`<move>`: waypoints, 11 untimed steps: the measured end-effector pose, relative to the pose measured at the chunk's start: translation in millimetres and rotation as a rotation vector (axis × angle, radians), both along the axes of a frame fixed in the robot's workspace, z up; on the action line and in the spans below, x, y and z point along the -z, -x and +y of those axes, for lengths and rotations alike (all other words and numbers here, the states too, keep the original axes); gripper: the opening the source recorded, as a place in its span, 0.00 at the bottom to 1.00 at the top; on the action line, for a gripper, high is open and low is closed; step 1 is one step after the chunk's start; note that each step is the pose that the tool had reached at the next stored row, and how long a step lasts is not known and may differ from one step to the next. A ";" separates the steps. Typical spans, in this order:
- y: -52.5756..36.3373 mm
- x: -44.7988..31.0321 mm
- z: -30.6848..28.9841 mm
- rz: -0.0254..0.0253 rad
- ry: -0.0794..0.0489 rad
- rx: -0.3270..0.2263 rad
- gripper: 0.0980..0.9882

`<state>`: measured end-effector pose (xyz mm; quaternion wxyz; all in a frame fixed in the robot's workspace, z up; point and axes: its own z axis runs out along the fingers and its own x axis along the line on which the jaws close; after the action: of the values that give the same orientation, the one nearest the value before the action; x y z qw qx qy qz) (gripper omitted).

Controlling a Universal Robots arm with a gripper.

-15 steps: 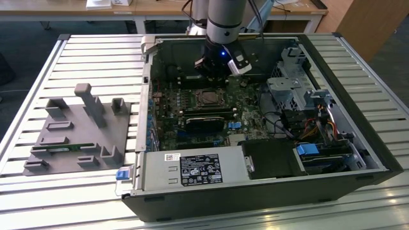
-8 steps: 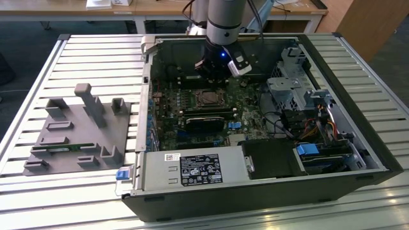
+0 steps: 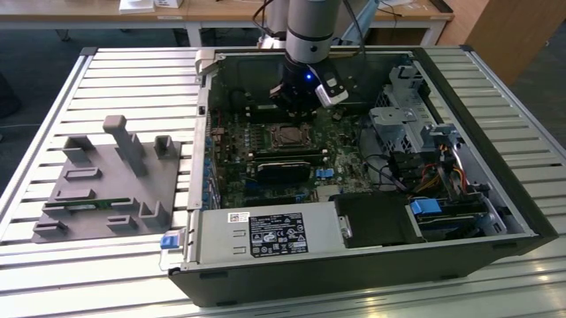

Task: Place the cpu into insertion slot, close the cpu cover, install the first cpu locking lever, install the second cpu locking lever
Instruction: 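Install the first cpu locking lever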

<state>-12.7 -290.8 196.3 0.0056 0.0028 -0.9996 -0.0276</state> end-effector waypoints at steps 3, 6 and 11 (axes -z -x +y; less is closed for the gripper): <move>-0.6 0.9 0.9 -0.0001 0.000 0.000 0.01; -0.9 0.7 1.2 -0.0004 0.000 0.000 0.01; -0.9 -13.3 1.3 -0.0005 -0.001 0.000 0.01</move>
<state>-11.9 -289.5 209.6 0.0054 0.0029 -0.9996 -0.0280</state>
